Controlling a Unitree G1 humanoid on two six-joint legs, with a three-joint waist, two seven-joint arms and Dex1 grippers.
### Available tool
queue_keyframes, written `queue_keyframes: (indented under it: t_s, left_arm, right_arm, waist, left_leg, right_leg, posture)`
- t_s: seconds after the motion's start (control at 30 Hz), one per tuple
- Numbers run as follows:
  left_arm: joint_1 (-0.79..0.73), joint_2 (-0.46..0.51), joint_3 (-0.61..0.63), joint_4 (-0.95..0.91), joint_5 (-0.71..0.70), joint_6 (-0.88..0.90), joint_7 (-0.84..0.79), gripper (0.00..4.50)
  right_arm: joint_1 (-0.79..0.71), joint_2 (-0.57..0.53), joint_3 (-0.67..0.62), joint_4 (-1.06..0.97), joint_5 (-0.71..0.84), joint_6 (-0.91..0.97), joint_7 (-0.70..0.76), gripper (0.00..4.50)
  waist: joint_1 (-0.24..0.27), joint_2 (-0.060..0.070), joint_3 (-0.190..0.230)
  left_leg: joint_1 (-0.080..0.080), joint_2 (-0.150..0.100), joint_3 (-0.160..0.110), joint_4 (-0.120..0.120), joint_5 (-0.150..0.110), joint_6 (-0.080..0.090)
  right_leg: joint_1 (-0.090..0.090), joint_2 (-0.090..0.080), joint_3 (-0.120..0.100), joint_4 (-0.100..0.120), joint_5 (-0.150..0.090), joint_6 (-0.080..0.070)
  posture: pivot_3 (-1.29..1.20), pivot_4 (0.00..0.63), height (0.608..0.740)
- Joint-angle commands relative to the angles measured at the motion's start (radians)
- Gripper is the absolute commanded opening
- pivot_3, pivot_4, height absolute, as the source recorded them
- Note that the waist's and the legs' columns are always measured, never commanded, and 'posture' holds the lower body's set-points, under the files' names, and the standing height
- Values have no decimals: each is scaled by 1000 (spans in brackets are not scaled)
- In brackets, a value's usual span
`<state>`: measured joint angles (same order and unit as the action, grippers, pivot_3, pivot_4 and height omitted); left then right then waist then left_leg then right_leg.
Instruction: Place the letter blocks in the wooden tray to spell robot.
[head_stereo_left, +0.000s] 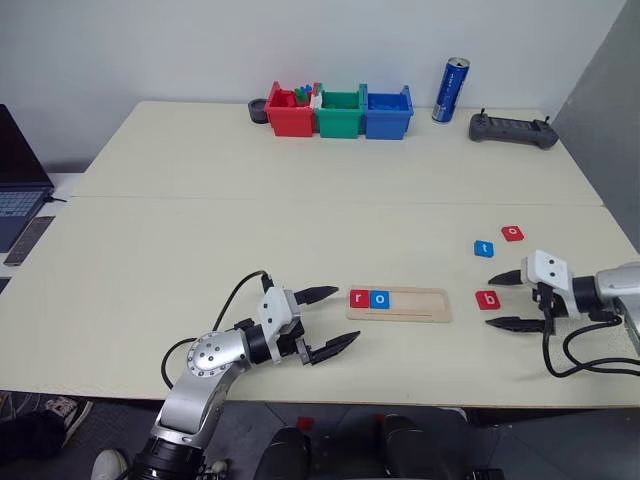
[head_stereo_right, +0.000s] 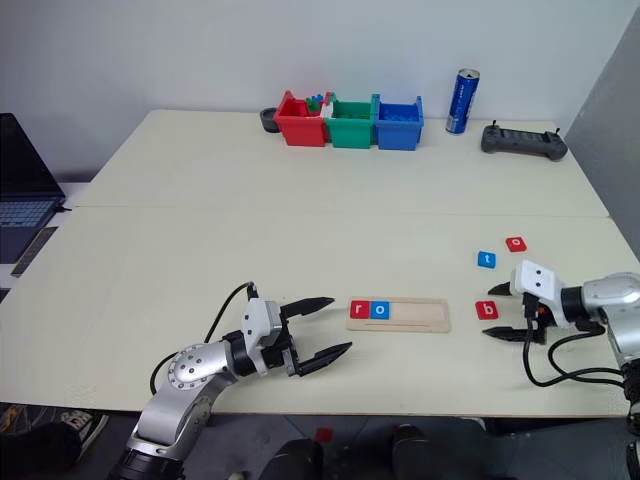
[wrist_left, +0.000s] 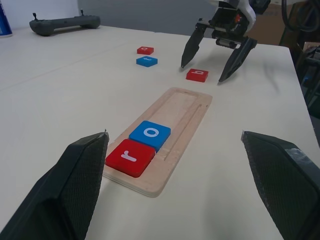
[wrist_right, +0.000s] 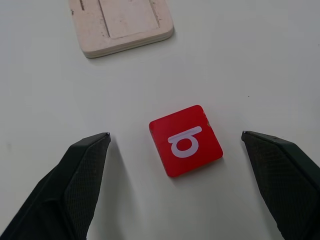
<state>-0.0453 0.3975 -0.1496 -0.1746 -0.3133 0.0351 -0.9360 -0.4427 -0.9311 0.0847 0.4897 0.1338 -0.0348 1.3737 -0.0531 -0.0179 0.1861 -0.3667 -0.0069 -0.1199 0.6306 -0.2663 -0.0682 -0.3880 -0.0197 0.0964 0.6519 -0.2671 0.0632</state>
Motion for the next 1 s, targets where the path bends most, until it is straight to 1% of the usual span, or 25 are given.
queue_keyframes:
  t_s: [0.03, 0.07, 0.17, 0.37, 0.4, 0.57, 0.83, 1.0]
  left_arm:
    - [6, 5, 3, -28, -10, -13, 3, 4500]
    - [7, 5, 4, -30, -10, -14, 5, 4500]
    - [3, 6, 9, -27, -12, -15, 9, 4500]
    - [10, 9, 9, -10, -10, -29, 2, 4500]
    - [9, 9, 8, -7, -9, -31, 1, 4500]
    - [6, 10, 6, -7, -10, -31, 3, 4500]
    - [-7, 24, 9, -59, -23, 18, 16, 4500]
    - [-15, 26, 11, -88, -26, 50, 24, 4500]
  right_arm:
    - [-37, 3, -2, 22, -11, -17, 15, 4478]
    - [-40, 5, -1, 24, -8, -11, 17, 4478]
    - [-37, 8, 2, 26, -7, -9, 20, 3909]
    - [-30, 10, 1, 32, -11, -19, 25, 1691]
    - [-35, 12, -1, 31, -10, -16, 24, 1434]
    - [-63, 23, -10, -21, 14, 35, 21, 1449]
    - [-58, 107, 2, -344, 89, 248, -37, 1449]
    - [-50, 147, 39, -459, 65, 314, -88, 1449]
  waist:
    - [1, 0, 0]
    - [1, 0, 0]
    - [2, 0, 0]
    - [2, 0, 0]
    - [2, 0, 0]
    - [-1, 0, 0]
    - [0, 0, 0]
    - [5, 0, 0]
  left_leg:
    - [0, 0, 0, 0, 0, 0]
    - [0, 0, 0, 0, 0, 0]
    - [0, 0, 0, 0, 0, 0]
    - [0, 0, 0, 0, 0, 0]
    - [0, 0, 0, 0, 0, 0]
    - [1, 0, 0, 0, 0, 0]
    - [1, 0, -1, 1, 0, 0]
    - [1, -1, -1, 1, 0, 0]
  right_leg:
    - [0, 0, 0, 0, 0, 0]
    - [0, 0, 0, 0, 0, 0]
    - [0, 0, 0, 0, 0, 0]
    - [0, 0, 0, 1, 0, 0]
    - [0, 0, 0, 1, 0, 0]
    - [0, 0, 0, 2, 0, 0]
    - [-1, 0, 0, 6, 0, 0]
    - [0, 0, 0, 6, 0, 0]
  posture:
    - [0, 150, 740]
    - [0, 150, 740]
    - [0, 150, 740]
    - [0, 150, 740]
    - [0, 150, 740]
    - [0, 150, 740]
    - [0, 150, 740]
    - [0, 150, 740]
